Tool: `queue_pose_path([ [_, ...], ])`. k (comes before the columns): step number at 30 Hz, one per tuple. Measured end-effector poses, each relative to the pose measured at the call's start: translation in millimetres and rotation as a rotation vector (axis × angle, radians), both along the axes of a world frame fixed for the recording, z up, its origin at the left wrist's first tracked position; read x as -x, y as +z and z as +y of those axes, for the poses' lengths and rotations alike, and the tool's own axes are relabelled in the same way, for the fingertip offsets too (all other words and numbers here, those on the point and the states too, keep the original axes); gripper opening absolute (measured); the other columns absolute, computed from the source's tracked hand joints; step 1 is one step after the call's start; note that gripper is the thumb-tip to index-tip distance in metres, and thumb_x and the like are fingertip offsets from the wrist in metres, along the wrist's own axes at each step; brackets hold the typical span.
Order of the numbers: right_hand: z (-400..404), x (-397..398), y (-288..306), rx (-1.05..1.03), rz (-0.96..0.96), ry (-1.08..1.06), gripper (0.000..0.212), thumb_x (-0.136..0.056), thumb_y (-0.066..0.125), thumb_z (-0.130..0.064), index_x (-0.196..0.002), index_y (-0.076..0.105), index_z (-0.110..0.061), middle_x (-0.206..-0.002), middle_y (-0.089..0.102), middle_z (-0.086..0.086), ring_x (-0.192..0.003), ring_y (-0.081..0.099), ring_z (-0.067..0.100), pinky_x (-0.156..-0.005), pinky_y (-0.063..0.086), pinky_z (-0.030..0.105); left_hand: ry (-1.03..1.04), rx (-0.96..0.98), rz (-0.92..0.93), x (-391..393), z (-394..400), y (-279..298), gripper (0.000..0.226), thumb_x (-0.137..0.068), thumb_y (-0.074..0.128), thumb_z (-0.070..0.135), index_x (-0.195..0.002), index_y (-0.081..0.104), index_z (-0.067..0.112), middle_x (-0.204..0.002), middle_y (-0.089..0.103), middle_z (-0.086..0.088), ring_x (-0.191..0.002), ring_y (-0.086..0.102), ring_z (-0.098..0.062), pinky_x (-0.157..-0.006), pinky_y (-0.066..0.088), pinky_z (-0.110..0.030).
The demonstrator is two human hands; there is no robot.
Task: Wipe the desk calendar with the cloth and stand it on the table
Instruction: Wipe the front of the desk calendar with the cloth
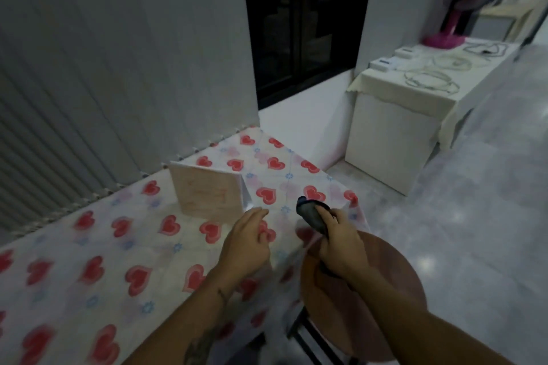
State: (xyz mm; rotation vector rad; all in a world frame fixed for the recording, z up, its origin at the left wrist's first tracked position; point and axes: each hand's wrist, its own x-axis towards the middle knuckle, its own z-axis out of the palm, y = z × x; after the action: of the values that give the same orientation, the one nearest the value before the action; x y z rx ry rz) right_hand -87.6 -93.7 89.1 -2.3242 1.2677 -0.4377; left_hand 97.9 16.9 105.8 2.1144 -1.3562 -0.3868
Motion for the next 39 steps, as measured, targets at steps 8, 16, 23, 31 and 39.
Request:
queue_pose_path([
  [8,1.8,-109.9,47.4,0.122,-0.171,-0.047,0.071,-0.078,0.056,0.000,-0.145,0.039,-0.019,-0.141,0.043,0.008,-0.108,0.051,0.032,-0.089,0.049,0.042,0.233,0.178,0.051,-95.3,12.6,26.1,0.041,-0.094,0.054,0.012,-0.134,0.058,0.017,-0.134,0.055,0.001,-0.122,0.053,-0.021,-0.102,0.042,-0.021],
  [16,5.9,-194.3,48.2,0.179,-0.227,-0.134,0.071,-0.079,0.060,0.001,-0.143,0.039,-0.021,-0.136,0.046,0.006,-0.102,0.053,0.024,-0.079,0.053,0.035,0.262,0.332,0.164,-204.9,10.7,14.6,0.045,-0.089,0.056,0.002,-0.129,0.060,0.023,-0.137,0.053,0.002,-0.123,0.053,-0.019,-0.097,0.054,-0.031],
  [23,6.5,-221.0,41.2,0.146,-0.196,-0.198,0.067,-0.082,0.059,0.000,-0.143,0.040,-0.021,-0.136,0.044,0.004,-0.101,0.050,0.019,-0.077,0.046,0.027,0.271,0.222,0.440,-264.0,-18.9,2.7,0.029,-0.091,0.064,0.001,-0.102,0.075,0.026,-0.159,0.038,0.003,-0.143,0.038,-0.025,-0.112,0.043,-0.038],
  [31,7.0,-228.5,30.2,0.179,-0.176,-0.240,0.073,-0.082,0.061,-0.002,-0.145,0.035,-0.029,-0.144,0.036,0.000,-0.113,0.049,0.024,-0.091,0.052,0.039,0.139,0.267,0.536,-281.2,-39.9,3.8,0.037,-0.090,0.058,-0.008,-0.080,0.073,0.025,-0.105,0.067,0.005,-0.093,0.059,-0.004,-0.068,0.047,-0.003],
  [39,10.1,-237.1,35.8,0.270,-0.108,-0.221,0.077,-0.079,0.071,-0.005,-0.145,0.037,-0.025,-0.148,0.036,0.007,-0.123,0.043,0.030,-0.097,0.049,0.047,0.127,0.321,0.499,-258.1,-41.4,14.4,0.038,-0.094,0.057,-0.003,-0.097,0.072,0.032,-0.112,0.060,0.013,-0.091,0.054,0.005,-0.064,0.042,0.002],
])
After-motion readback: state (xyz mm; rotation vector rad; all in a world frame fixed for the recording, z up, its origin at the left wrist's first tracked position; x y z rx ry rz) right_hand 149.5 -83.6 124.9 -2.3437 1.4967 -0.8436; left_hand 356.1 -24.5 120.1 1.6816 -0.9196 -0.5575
